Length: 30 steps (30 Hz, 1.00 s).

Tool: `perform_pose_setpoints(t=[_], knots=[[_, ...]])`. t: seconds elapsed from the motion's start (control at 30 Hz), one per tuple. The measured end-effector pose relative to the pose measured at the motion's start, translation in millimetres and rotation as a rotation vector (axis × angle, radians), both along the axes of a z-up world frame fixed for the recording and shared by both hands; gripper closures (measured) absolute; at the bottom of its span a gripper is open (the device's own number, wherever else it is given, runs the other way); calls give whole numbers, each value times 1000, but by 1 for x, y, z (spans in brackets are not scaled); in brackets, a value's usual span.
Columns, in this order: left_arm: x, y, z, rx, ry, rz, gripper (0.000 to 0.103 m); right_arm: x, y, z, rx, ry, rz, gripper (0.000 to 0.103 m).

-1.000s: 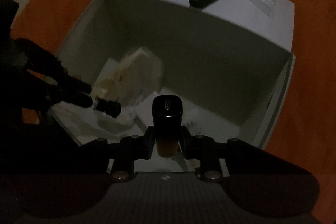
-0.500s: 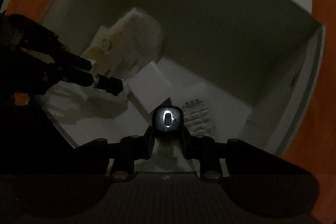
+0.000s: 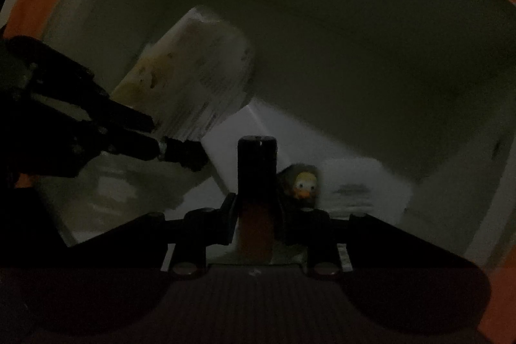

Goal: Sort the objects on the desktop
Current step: 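Lower into the box and open the left tool while the right tool releases the brown cylinder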

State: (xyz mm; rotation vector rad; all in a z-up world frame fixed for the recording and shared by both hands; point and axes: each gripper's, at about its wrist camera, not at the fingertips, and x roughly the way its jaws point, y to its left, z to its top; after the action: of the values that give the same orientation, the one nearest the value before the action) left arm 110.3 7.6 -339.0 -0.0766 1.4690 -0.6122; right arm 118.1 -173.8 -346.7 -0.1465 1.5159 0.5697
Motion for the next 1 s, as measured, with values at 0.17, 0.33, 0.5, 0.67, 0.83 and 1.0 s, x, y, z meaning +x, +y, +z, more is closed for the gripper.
perform_pose_setpoints(t=[0.17,0.33,0.5,0.67,0.83,1.0], knots=[[0,-3,-2,20,-1,-3,86,7,2,-3,4,-4,-17,74],[0,-5,-2,38,2,5,86,8,5,-2,11,-11,-33,74],[-2,-6,-4,72,-3,-4,86,4,7,-2,-2,-32,-11,73],[-3,-10,-7,95,-12,-11,85,4,4,-1,-4,-30,-19,73],[-7,-12,-6,142,-52,27,47,2,5,1,15,-25,-1,59],[-4,0,-2,113,-54,118,1,-1,-1,7,75,-14,-10,10]])
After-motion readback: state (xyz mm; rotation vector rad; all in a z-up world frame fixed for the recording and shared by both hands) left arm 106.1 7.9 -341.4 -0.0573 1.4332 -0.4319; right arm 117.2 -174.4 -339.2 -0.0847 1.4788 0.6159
